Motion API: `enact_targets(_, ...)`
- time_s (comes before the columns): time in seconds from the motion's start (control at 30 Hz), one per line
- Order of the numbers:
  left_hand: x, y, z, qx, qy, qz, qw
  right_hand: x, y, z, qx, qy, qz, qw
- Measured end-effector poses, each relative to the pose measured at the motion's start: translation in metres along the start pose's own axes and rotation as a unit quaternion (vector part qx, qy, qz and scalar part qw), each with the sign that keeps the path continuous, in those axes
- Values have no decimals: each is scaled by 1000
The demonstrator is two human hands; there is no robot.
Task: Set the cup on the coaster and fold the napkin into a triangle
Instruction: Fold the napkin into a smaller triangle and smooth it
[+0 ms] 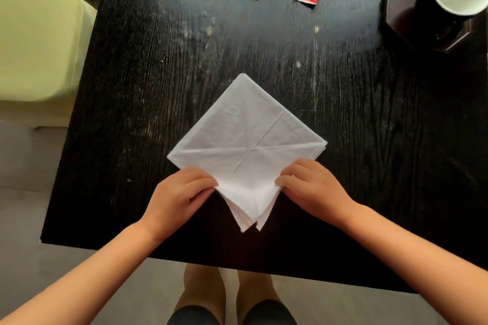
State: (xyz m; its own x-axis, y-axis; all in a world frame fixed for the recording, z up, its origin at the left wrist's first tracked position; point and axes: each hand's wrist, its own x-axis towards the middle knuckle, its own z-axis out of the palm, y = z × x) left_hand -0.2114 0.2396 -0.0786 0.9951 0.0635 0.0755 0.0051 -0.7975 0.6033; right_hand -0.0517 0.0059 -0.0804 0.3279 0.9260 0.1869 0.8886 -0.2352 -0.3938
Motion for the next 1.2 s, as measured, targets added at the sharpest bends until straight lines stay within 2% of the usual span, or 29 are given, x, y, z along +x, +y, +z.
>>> enact_targets(0.13, 16, 5, -3, -86, 120, -130, 981, 18, -8, -11, 78, 93, 182, 976)
enact_targets(0.23, 42, 7, -9, -92, 185, -168, 964, 42, -8, -20, 120, 133, 276, 944)
enact_targets(0.33, 67, 2, -16, -52, 194, -172, 964, 70, 5, -26, 164, 103, 340, 920)
enact_targets(0.47, 86, -10, -16, 5, 176, -200, 964, 98, 28, -24, 149, 69, 389, 906)
enact_targets(0.67, 101, -22, -5, 64, 155, -211, 963, 108, 43, -8, 82, 29, 434, 897)
enact_targets(1.07, 112, -31, 2, 94, 145, -195, 965, 103, 42, 5, -16, 54, 435, 899)
enact_targets(1.13, 111, -30, 4, 109, 173, -186, 961, 99, 38, 5, -81, 67, 404, 909)
enact_targets(1.2, 108, -23, 7, 142, 185, -149, 961, 99, 30, 8, -139, 77, 330, 931)
